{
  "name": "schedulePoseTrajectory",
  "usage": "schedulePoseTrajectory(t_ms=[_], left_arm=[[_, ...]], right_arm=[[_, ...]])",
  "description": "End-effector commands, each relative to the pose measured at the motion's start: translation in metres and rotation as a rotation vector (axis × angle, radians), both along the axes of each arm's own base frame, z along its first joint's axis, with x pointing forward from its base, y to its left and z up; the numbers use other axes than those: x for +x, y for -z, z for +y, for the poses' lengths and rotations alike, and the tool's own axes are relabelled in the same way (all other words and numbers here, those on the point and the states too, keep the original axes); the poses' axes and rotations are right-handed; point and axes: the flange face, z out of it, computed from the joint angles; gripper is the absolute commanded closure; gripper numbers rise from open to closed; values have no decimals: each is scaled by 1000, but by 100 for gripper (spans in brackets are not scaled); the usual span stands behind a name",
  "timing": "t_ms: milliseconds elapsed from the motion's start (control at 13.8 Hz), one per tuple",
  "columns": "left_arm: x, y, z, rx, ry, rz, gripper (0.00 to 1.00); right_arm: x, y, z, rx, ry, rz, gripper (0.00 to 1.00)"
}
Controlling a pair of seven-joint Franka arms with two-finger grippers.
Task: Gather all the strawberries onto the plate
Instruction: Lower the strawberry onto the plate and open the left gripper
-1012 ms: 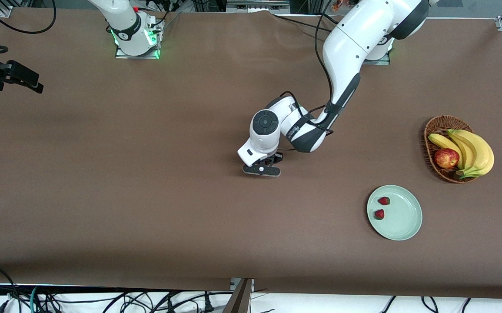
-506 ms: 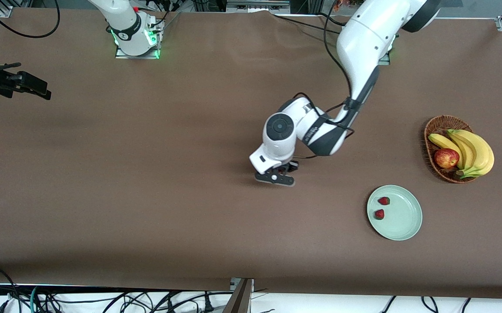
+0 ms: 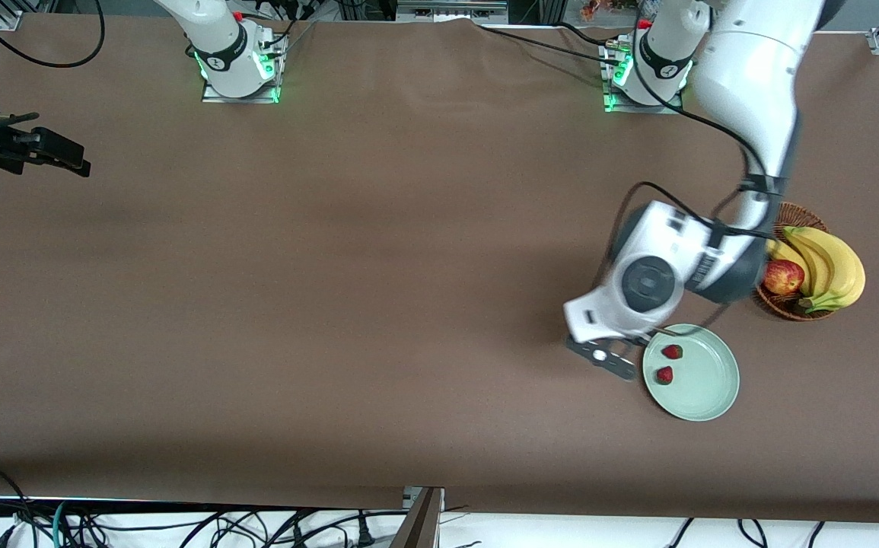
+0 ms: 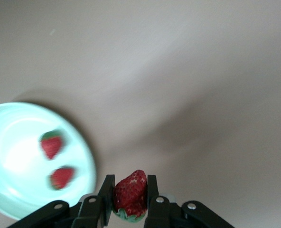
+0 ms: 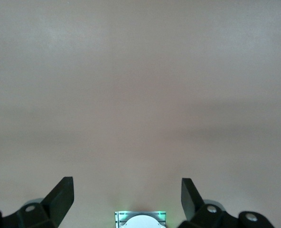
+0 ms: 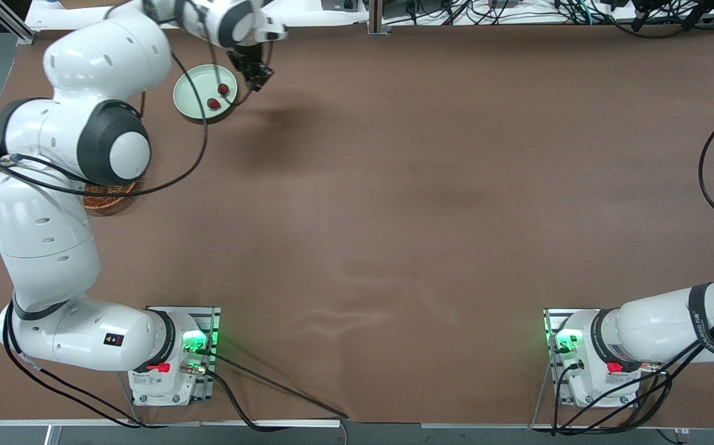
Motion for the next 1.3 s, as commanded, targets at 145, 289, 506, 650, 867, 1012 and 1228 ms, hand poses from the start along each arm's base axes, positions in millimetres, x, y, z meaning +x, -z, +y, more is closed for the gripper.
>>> schedulePoseTrajectory(t_ms=[145, 289, 506, 650, 867, 1012, 1228], left_arm=[[21, 34, 70, -55, 214, -8, 89], [32, 43, 88, -85, 304, -66, 63], [34, 42, 95, -85, 315, -83, 0], [35, 40, 95, -88, 303, -87, 0], [35, 33, 91, -95, 295, -93, 0], [34, 9, 77, -111, 270, -114, 0], [14, -36, 39, -114, 137, 10, 0]], right_arm=[[2, 0, -2, -10, -15, -9, 0], [2, 0, -2, -8, -15, -9, 0], [3, 1, -2, -8, -16, -8, 0], [3, 1, -2, -8, -19, -9, 0], [3, 1, -1, -8, -19, -9, 0], [3, 1, -2, -8, -16, -9, 0], [6, 0, -2, -8, -19, -12, 0]])
